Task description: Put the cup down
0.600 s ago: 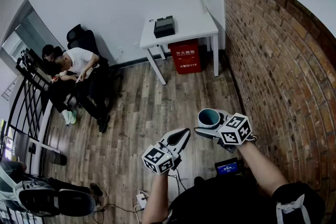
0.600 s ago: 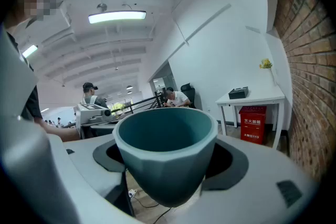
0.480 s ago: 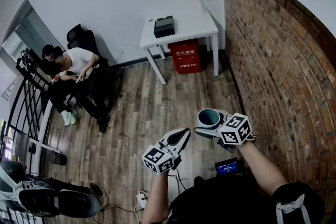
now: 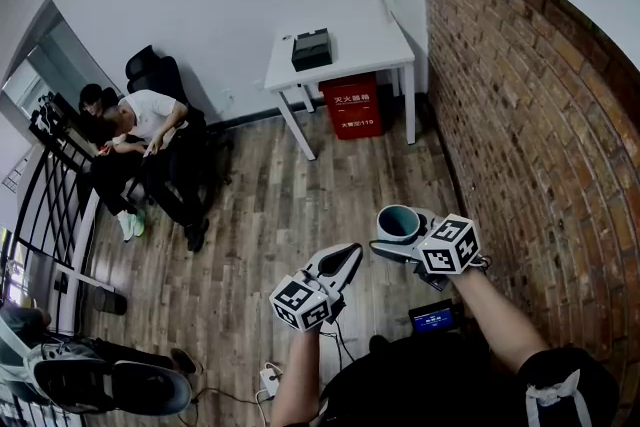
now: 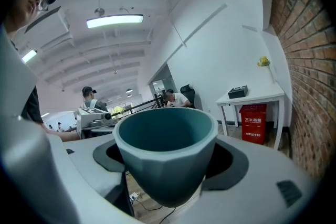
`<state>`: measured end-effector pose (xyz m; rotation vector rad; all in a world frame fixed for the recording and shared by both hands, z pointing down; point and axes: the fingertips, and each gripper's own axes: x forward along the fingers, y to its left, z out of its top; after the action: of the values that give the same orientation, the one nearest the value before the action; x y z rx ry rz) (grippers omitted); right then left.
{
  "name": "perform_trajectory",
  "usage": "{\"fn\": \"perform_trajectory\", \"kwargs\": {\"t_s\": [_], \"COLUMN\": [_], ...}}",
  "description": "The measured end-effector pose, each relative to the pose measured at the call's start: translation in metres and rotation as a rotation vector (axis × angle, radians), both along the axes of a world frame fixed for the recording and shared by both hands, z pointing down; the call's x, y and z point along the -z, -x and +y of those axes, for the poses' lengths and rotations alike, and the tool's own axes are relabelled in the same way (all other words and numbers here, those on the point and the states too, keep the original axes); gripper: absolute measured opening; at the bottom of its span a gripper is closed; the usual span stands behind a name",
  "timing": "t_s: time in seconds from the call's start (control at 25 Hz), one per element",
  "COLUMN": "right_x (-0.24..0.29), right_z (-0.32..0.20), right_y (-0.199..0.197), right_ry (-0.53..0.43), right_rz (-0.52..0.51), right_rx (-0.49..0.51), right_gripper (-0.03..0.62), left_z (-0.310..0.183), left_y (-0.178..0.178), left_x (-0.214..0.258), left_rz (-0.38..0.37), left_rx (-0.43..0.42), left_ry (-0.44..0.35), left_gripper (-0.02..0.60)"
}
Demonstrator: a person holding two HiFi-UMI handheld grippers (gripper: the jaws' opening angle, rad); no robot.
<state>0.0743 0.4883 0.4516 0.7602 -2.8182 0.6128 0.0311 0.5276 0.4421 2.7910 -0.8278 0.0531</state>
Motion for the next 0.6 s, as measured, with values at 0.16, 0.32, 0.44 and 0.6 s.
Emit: {"fn": "perform_trajectory", "kwargs": {"t_s": [0.16,0.32,0.44,0.6], "right_x": [-0.0039,-0.0006,0.0024,0.0019], "right_z": [-0.0007,-0.0009,-0.0011,-0.0027], "right_y": [-0.002,-0.0008,-0.0006,-0.0024], "right_ry": [0.0,-0.013,-0.019,-0.01], "right_rz": [0.004,-0.003,-0.006,-0.01], "right_rx": [0.005,0.001,0.0,-0.009], "right_gripper": [0.4,0.4,0.4,0.4], "left_z": [-0.0014,-0.0014,-0.0011,-0.001], "left_y": [-0.0018,-0.0006,0.0002,0.0], "left_x": [-0.0026,-0.0029,-0.003,-0.0028], "left_rz": [0.0,-0.002,-0.002,-0.001], "left_rx": [0.001,0.002,0.004,0.004], "left_ry": [0.001,0.003,0.005,0.007], "left_gripper": [0.009,0.009,0.009,0.009]}}
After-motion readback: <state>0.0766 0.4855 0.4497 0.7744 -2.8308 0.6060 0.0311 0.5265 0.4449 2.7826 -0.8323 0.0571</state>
